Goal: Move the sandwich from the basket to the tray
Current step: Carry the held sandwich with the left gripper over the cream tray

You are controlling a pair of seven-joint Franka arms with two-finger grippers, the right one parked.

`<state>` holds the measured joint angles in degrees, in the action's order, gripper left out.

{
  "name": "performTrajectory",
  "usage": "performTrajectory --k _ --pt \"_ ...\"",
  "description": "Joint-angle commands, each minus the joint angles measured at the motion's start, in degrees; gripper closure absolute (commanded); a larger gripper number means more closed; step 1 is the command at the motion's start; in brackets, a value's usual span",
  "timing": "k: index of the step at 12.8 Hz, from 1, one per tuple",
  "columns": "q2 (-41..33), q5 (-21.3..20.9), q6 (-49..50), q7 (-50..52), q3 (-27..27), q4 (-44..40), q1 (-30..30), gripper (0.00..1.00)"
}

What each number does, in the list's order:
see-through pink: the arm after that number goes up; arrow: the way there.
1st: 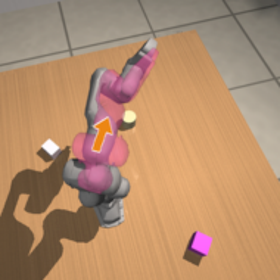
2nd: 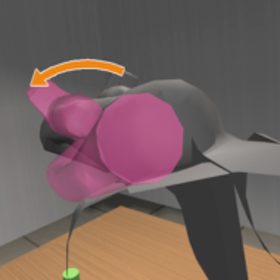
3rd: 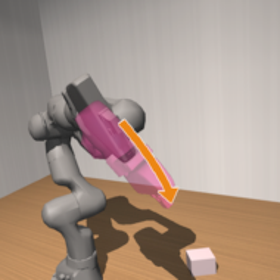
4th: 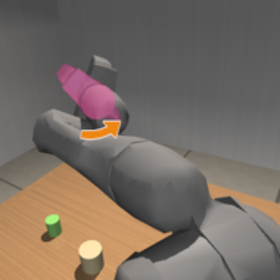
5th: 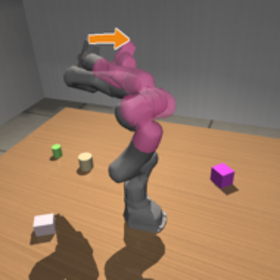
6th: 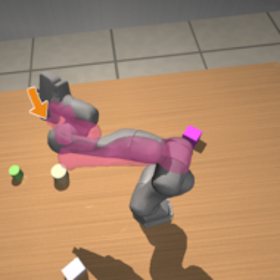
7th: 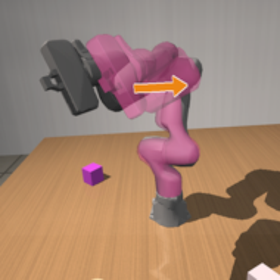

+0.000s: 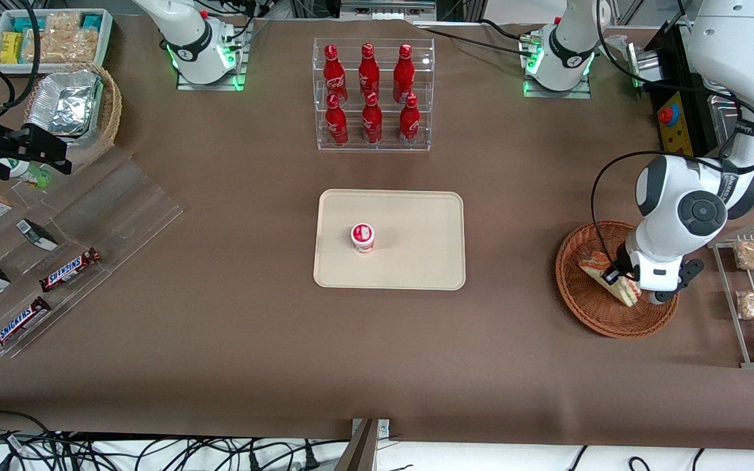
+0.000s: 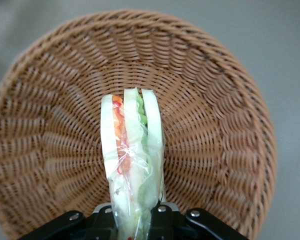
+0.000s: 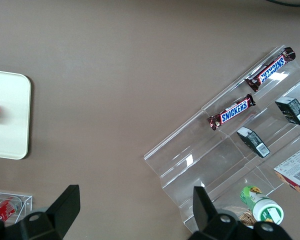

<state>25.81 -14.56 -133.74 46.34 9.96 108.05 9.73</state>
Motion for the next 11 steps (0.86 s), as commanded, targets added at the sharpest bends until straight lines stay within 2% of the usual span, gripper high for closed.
performTrajectory --k 1,4,7,11 --pt "-3.3 -1.2 12.6 -6.2 3.5 -5.9 -0.1 1.00" --pt "-3.1 0.1 23.6 -9.6 9.0 -14.9 -0.3 1.00" --pt "-3.1 2.5 25.3 -9.7 14.3 -16.9 -0.5 1.00" --pt "-1.7 4.8 31.8 -11.3 21.1 -24.0 -1.5 1.00"
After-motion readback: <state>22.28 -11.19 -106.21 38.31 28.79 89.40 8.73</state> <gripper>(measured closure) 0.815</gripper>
